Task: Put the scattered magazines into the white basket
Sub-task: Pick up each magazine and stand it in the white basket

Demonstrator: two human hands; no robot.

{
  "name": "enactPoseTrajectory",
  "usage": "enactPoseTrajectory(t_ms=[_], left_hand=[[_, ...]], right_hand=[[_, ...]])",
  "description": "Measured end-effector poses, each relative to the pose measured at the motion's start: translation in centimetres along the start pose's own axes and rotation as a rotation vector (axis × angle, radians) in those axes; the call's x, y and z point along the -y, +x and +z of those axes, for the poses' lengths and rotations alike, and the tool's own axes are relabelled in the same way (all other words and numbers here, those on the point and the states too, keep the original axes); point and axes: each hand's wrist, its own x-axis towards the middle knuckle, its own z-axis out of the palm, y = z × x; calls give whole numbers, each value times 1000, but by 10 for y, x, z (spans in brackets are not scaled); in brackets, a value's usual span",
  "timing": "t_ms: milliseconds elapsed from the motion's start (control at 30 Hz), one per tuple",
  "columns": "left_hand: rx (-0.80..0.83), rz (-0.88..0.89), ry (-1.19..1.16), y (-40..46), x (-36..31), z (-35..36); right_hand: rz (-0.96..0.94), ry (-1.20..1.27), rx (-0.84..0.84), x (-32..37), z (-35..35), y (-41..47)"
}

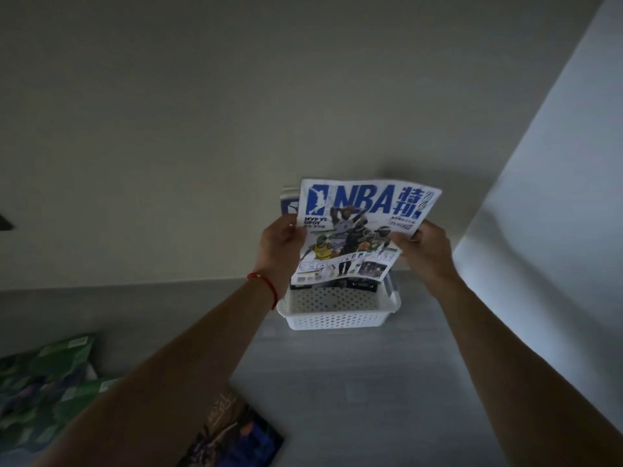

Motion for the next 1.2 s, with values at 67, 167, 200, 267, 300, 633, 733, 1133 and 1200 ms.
enactPoseTrajectory(t_ms=[67, 167, 200, 267, 300, 633, 733, 1133, 1200], left_hand=[[-36, -12, -14, -2, 14, -4], [-45, -21, 4, -3, 26, -9], [-41, -17, -5, -2, 26, -8], [-31, -18, -31, 0, 24, -3], [-27, -24, -45, 2, 24, 0], [-176, -110, 197, 11, 69, -10], [-232, -32, 348, 14, 70, -14], [-321, -133, 292, 26, 64, -13], [-249, -179, 248, 22, 66, -17]], right_hand=[[-10, -42, 23, -6, 10, -5], [-23, -45, 0, -17, 25, -9], [-15, -48, -20, -19, 27, -8], [13, -53, -23, -21, 27, -5], [21, -54, -19, -22, 26, -3], [-92, -209, 61, -34, 39, 0], [-69, -239, 86, -39, 42, 2], [19, -219, -29, -35, 52, -7], [45, -191, 17, -36, 51, -13]])
